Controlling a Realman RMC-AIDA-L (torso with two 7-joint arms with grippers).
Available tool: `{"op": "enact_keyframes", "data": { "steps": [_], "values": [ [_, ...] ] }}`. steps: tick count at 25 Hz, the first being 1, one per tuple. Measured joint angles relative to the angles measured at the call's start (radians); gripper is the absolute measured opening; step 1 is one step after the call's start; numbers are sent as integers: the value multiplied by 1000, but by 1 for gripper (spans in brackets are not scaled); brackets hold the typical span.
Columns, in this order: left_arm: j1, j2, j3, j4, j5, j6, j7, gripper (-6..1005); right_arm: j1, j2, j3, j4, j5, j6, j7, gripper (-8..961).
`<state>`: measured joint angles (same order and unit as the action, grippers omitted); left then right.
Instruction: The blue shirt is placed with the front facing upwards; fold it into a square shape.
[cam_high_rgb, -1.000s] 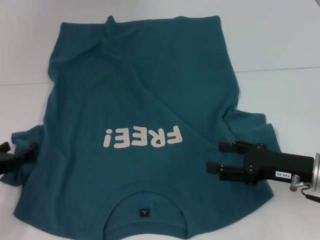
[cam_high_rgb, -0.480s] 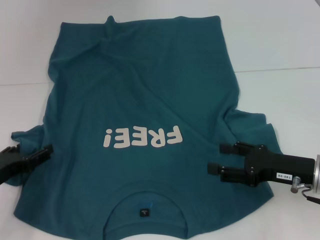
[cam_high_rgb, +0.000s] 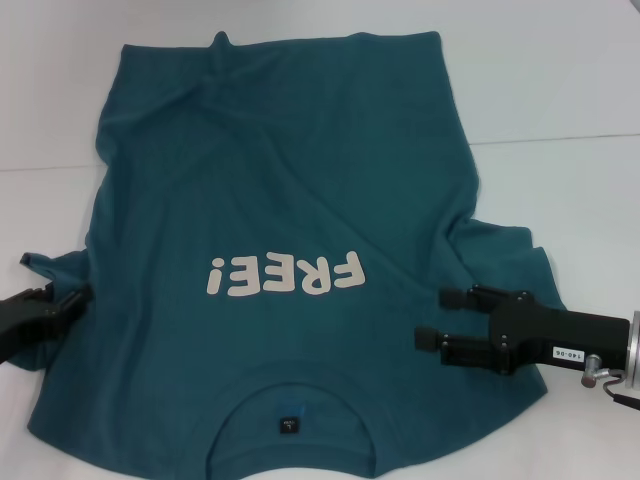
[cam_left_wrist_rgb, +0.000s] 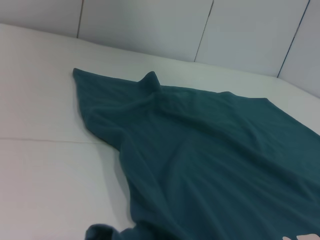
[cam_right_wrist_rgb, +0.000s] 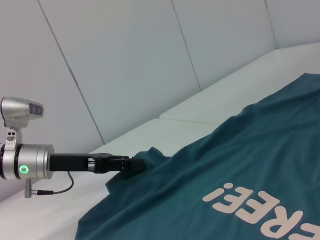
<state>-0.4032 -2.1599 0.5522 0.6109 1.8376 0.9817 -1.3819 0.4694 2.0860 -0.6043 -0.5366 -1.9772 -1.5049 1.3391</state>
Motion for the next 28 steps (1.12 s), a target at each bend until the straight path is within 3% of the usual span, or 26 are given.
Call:
{"op": "enact_keyframes", "data": {
  "steps": [9, 12, 28],
  "values": [
    [-7, 0, -1, 2, -1, -15, 0, 275, 1, 0, 0, 4, 0, 3, 0, 882],
    [-10, 0, -2, 3, 0, -16, 0, 50, 1, 0, 2, 5, 0, 4, 0, 882],
    [-5, 6, -10, 138, 15, -72, -26, 5, 16, 0, 9, 45, 14, 27, 6, 882]
  ]
}}
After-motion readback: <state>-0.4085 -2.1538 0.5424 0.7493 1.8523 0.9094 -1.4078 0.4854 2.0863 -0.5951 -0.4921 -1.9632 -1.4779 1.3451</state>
